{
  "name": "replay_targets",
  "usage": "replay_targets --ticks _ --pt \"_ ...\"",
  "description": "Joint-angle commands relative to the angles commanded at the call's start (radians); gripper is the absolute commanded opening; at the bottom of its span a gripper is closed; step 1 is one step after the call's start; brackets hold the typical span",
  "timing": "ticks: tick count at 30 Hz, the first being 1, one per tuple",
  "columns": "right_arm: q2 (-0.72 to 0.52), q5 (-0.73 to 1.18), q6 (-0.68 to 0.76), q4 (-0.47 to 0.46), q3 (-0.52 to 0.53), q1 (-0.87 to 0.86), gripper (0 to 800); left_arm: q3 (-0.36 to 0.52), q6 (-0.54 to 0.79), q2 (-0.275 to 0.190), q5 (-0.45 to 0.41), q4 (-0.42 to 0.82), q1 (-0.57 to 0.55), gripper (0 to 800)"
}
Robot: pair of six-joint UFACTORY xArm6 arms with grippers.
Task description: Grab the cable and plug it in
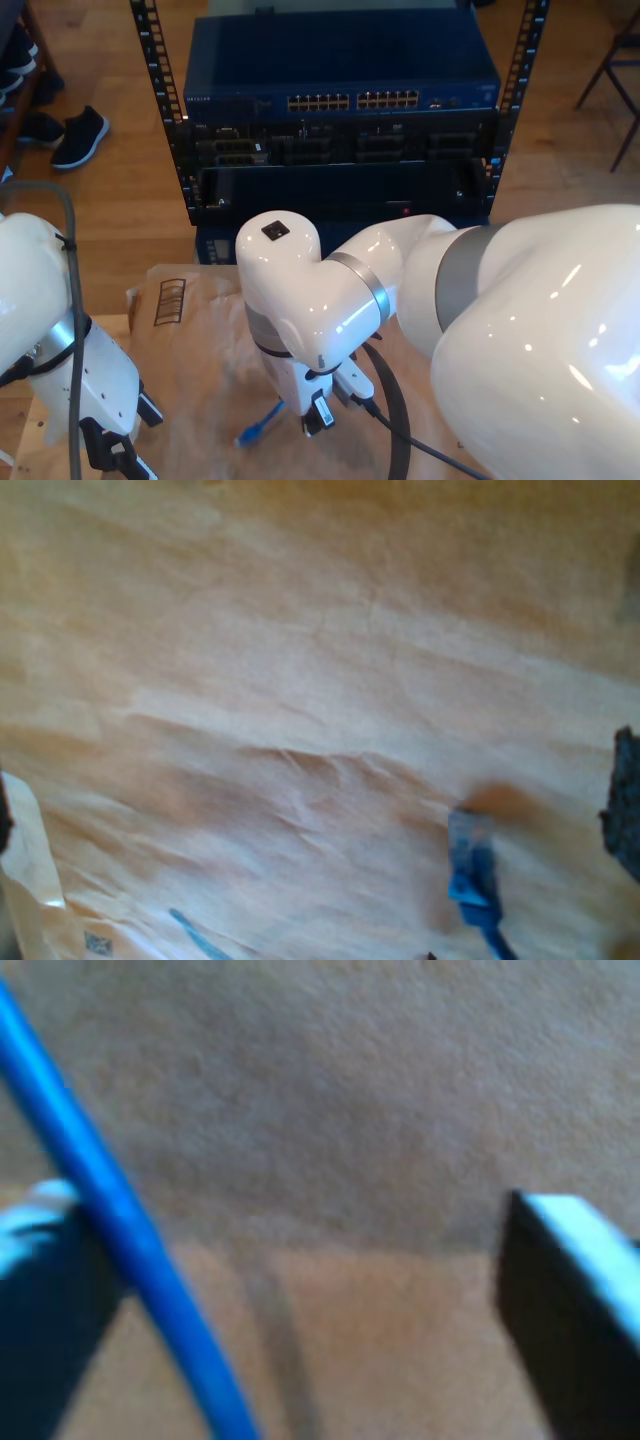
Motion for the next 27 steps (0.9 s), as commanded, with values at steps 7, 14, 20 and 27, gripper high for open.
replay_targets --ticks 7,14,20,27 --pt "-0.012 -0.032 0.006 0.009 0.014 -0.006 1 -0.006 0.0 -0.009 0.006 0.0 0.0 800" --pt "-0.264 -0.021 0.147 0.095 0.133 -0.135 1 -0.124 -0.023 0.005 0.091 -0.077 -0.017 800" --pt "-0.483 0.107 0.172 0.203 0.206 -0.256 1 -0.259 0.04 0.046 0.16 -0.232 -0.025 800" --pt "-0.566 0.247 0.167 0.371 0.16 -0.342 1 -0.282 0.186 0.1 0.328 -0.571 0.002 798"
